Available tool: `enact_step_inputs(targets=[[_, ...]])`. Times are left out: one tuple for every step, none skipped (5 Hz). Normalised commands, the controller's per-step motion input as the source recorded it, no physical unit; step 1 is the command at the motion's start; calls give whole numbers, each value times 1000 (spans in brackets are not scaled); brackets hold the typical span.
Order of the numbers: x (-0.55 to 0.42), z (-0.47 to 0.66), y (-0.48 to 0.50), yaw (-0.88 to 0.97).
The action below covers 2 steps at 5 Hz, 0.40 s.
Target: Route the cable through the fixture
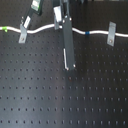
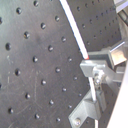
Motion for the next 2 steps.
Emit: enact_step_inputs(targets=[[-24, 1, 269, 60], [40, 0, 52, 54]])
